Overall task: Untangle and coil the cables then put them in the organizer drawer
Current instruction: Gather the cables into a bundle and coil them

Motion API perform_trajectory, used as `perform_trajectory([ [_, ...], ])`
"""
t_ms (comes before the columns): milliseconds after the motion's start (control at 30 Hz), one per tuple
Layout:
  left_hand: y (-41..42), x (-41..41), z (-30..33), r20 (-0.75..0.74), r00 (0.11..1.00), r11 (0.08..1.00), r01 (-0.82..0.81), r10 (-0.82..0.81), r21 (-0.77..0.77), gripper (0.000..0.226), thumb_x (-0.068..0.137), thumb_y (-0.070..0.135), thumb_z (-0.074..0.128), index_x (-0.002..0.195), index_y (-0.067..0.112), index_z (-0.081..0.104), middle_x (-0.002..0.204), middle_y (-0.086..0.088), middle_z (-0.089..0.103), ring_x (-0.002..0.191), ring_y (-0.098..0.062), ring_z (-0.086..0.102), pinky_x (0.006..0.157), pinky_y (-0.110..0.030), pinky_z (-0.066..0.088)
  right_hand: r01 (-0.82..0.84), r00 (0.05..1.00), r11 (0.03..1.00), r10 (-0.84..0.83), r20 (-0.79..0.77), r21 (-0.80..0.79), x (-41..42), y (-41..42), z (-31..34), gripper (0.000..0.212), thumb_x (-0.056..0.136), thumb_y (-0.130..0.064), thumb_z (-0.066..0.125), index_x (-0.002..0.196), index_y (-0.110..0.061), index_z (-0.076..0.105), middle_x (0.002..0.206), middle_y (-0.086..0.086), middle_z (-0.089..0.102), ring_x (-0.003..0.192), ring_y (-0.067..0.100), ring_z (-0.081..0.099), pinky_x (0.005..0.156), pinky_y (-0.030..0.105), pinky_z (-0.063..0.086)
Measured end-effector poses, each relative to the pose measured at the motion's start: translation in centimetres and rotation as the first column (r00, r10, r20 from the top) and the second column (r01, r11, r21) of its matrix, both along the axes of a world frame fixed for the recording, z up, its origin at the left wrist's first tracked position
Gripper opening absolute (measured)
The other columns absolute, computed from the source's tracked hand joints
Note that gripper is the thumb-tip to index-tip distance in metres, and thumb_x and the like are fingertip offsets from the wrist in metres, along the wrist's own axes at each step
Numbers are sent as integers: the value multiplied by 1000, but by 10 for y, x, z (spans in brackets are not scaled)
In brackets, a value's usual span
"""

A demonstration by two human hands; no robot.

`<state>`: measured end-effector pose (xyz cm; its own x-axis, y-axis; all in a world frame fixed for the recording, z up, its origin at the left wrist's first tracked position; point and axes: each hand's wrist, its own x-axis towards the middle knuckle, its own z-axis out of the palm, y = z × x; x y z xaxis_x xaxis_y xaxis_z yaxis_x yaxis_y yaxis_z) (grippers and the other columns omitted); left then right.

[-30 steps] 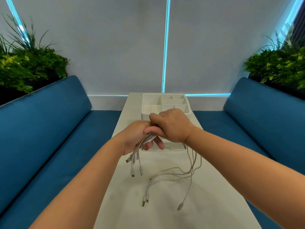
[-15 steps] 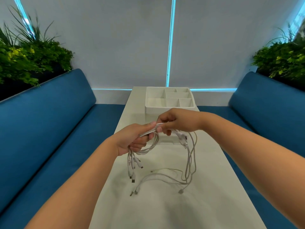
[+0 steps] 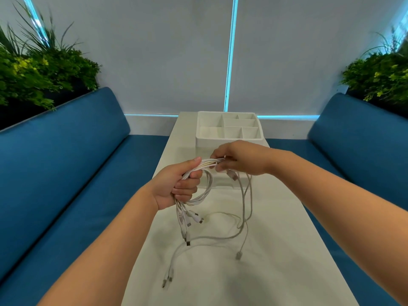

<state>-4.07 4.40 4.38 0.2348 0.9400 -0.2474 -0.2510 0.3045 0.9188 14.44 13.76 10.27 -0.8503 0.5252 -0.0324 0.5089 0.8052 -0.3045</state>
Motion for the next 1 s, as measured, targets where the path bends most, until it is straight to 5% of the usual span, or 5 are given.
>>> perform_trajectory([
  [267,-1,3,1,188,982,999,16,-10,-33,46,91,50,48,58,18,43,36,9,25,30,-3,21,36,-18,11,45,989,999,-48,-137,-25,-5,-2,-3,10,90,-28,66,91,-19,71,81,2,64,66,11,53,65,27,44],
  [533,2,12,-2,29,999,999,-24,23,46,43,88,43,58,57,20,39,45,6,25,40,-7,19,41,-19,19,129,964,948,-189,-188,-290,0,5,-9,9,87,-23,71,86,-15,72,75,8,72,56,7,63,63,23,55],
  [800,6,11,5,-214,976,999,-45,45,5,47,89,49,57,57,21,36,52,4,21,43,-8,13,42,-20,10,136,976,895,-194,-97,-426,11,6,-9,12,89,-20,68,96,-12,74,75,-2,70,67,8,66,72,21,57],
  [1000,10,11,2,-135,989,998,-68,65,-15,47,92,44,56,56,20,36,48,6,22,40,-7,13,42,-22,9,138,974,836,-212,-80,-532,12,6,-6,12,91,-16,65,96,-8,72,74,2,70,69,15,66,73,25,56],
])
